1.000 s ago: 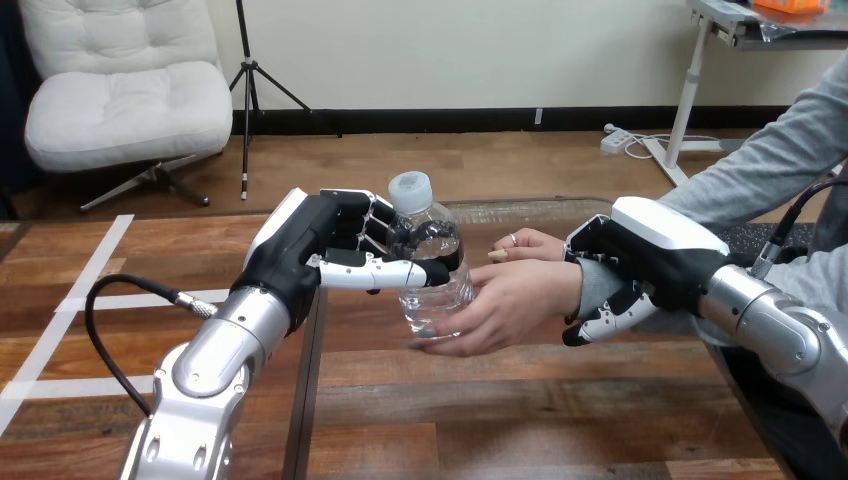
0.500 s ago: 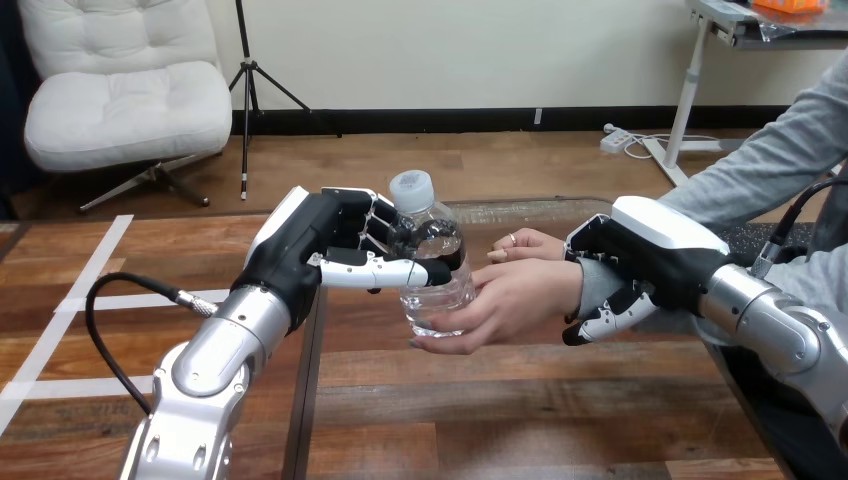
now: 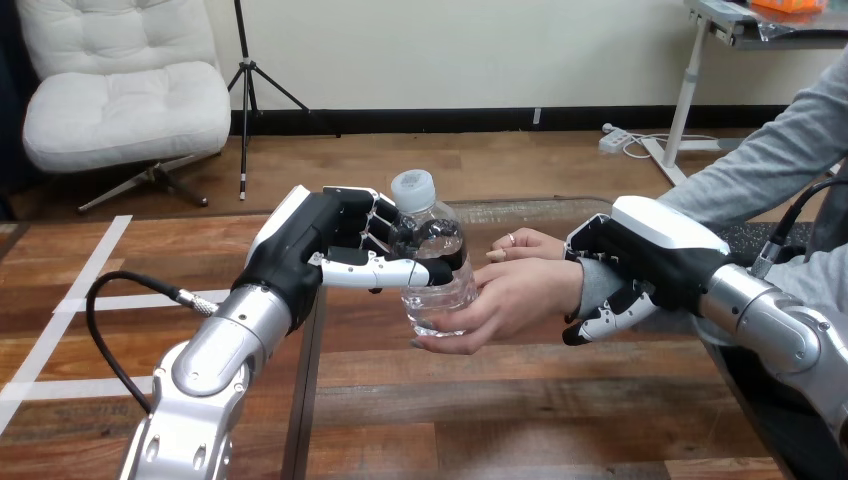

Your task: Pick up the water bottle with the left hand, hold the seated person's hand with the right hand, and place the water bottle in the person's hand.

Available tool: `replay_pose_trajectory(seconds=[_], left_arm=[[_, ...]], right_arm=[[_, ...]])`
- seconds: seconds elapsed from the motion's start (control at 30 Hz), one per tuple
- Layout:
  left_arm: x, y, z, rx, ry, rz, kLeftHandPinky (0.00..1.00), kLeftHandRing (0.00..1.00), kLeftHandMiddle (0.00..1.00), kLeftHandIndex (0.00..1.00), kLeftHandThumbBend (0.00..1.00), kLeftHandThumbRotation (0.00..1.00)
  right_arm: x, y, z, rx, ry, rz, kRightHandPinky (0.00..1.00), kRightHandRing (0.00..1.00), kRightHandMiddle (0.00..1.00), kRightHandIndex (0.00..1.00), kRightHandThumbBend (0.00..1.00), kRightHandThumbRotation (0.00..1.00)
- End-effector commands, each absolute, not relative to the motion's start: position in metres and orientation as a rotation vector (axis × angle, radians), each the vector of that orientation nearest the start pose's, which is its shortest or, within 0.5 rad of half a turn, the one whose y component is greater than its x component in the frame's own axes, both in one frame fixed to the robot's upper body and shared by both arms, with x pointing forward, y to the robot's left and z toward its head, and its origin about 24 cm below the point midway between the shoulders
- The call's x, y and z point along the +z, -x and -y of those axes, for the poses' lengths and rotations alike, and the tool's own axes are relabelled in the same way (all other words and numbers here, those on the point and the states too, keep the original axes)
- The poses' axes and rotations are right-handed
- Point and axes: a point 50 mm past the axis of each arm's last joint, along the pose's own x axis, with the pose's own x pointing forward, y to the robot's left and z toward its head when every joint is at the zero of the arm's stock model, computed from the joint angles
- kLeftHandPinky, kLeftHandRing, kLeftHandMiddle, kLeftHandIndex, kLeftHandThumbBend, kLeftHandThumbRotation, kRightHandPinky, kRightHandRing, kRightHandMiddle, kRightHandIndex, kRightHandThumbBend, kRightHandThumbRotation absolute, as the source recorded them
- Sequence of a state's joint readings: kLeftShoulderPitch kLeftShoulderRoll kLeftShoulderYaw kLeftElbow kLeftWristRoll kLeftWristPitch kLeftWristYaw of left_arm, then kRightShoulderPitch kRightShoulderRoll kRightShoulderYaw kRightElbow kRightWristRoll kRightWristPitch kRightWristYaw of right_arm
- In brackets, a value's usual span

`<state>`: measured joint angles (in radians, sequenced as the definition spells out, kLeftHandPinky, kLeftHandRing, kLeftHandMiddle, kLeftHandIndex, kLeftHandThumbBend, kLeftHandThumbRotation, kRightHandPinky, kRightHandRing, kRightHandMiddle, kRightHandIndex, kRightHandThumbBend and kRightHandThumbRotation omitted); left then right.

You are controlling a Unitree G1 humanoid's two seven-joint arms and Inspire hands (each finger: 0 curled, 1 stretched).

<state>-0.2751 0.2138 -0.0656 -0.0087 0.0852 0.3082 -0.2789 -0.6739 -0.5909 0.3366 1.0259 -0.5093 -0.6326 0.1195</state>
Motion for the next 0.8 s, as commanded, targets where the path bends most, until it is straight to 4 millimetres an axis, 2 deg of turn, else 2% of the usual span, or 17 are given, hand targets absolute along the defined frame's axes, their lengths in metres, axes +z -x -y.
replay_pose_trajectory(seconds=[0.0, 0.77], left_arm=[[0.1251, -0.3073, -0.1356, -0.357, -0.330, 0.089, 0.30, 0.37, 0.40, 0.38, 0.66, 0.00], [0.1213, -0.3057, -0.1322, -0.373, -0.345, 0.087, 0.31, 0.38, 0.40, 0.38, 0.66, 0.00]], right_arm=[[0.0954, -0.3565, 0.2133, 0.474, 1.142, 0.201, 0.28, 0.31, 0.37, 0.38, 0.81, 0.00], [0.0959, -0.3569, 0.2145, 0.470, 1.144, 0.200, 0.28, 0.31, 0.37, 0.39, 0.82, 0.00]])
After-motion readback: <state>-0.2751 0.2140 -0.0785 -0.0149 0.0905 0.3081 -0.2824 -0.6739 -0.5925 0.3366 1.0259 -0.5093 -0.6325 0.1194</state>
